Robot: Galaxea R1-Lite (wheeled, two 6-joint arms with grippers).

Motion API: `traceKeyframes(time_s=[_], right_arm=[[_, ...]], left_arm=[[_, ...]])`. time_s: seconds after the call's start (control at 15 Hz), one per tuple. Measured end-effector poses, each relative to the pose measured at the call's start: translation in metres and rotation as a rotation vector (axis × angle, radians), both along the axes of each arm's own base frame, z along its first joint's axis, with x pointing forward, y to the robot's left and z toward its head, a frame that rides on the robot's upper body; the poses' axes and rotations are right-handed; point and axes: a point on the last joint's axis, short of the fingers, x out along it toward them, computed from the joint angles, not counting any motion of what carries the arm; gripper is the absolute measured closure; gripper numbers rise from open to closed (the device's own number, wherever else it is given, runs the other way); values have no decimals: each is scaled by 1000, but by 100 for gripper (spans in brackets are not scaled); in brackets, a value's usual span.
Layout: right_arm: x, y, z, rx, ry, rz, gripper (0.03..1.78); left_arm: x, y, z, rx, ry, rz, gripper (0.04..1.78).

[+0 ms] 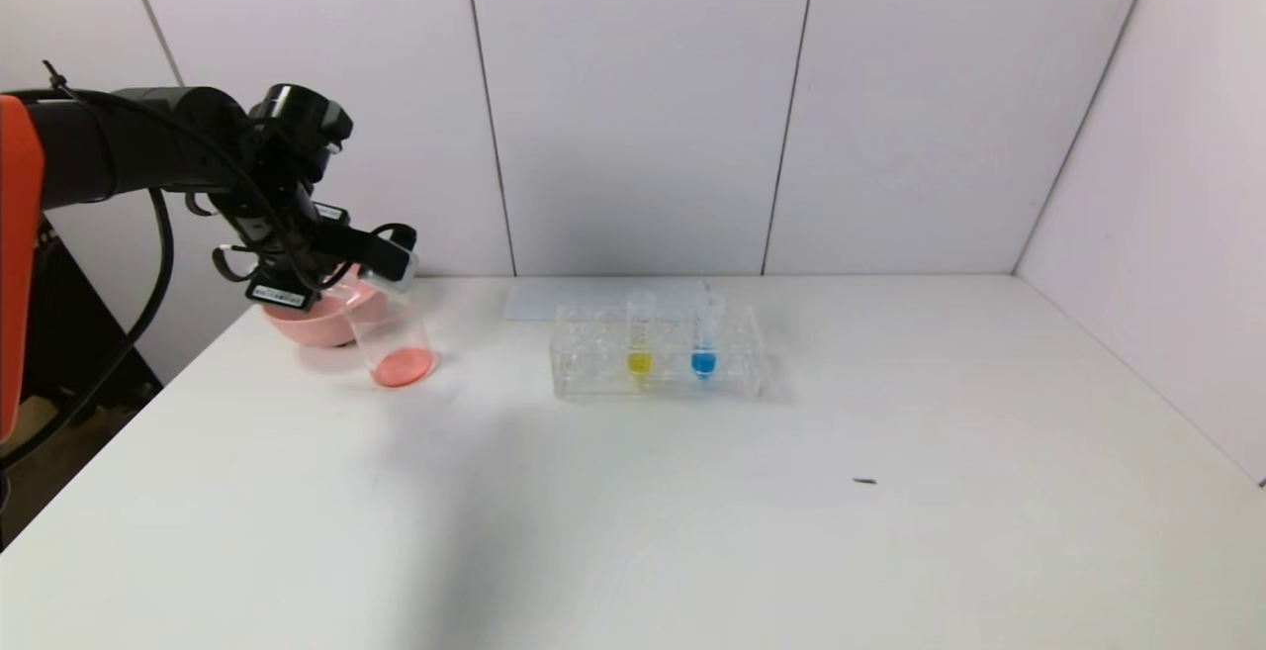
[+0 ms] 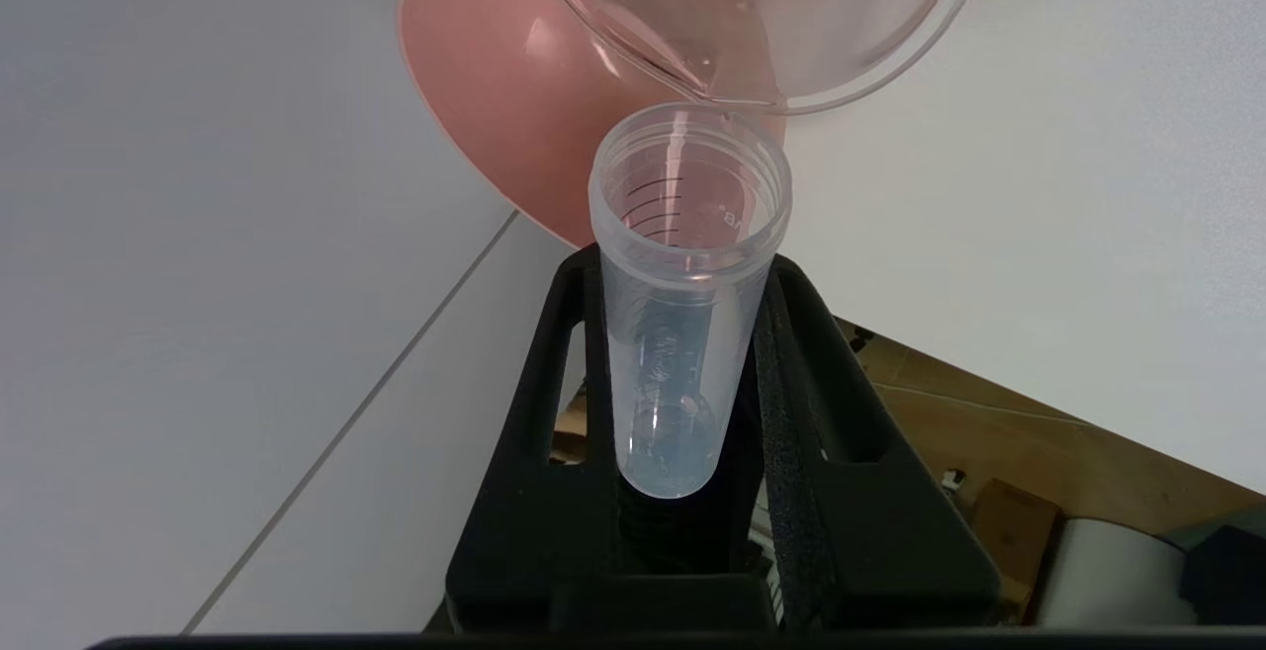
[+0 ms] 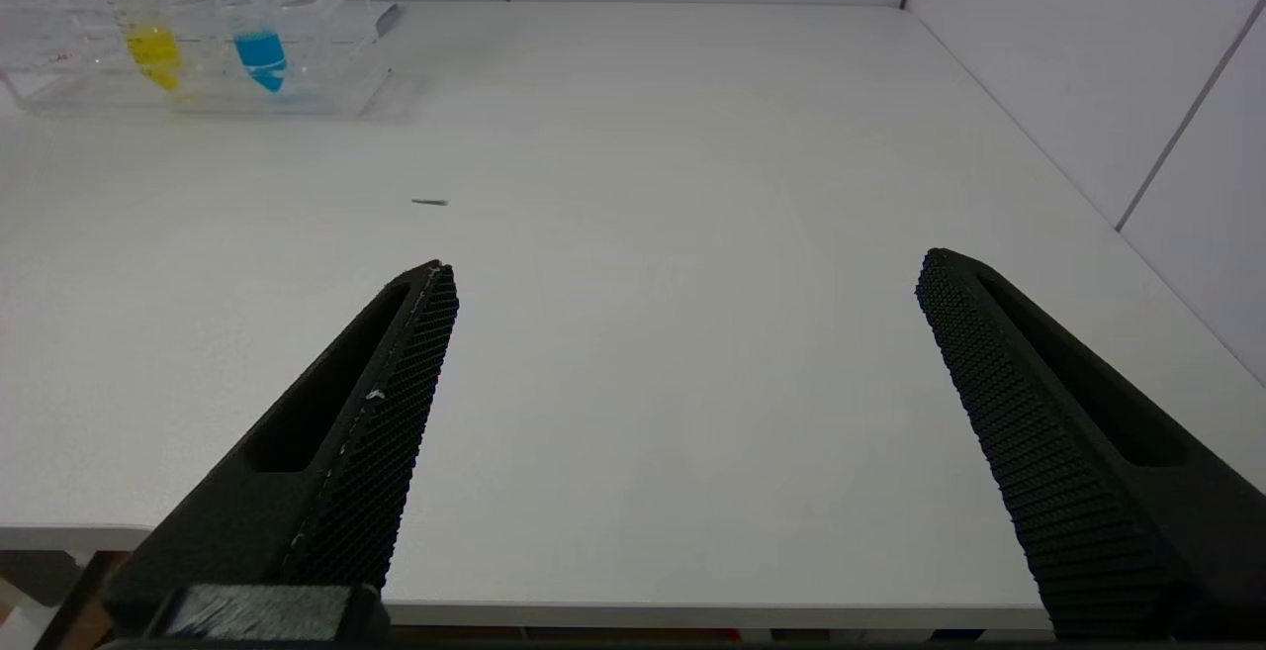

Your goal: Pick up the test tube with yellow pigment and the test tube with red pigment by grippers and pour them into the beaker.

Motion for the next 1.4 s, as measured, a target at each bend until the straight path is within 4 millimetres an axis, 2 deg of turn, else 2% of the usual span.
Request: traceKeyframes(time_s=[0.67,1.0,1.4], right_arm=[[0,0,0,0,0,0,11],[0,0,0,0,0,0,11],[0,0,0,0,0,0,11]], left_arm=[[-2,-1,2,-26,-7,-2,139],[-9,-1,5,-160,2,36,139],[-20,10,14,-297,6,74,139]])
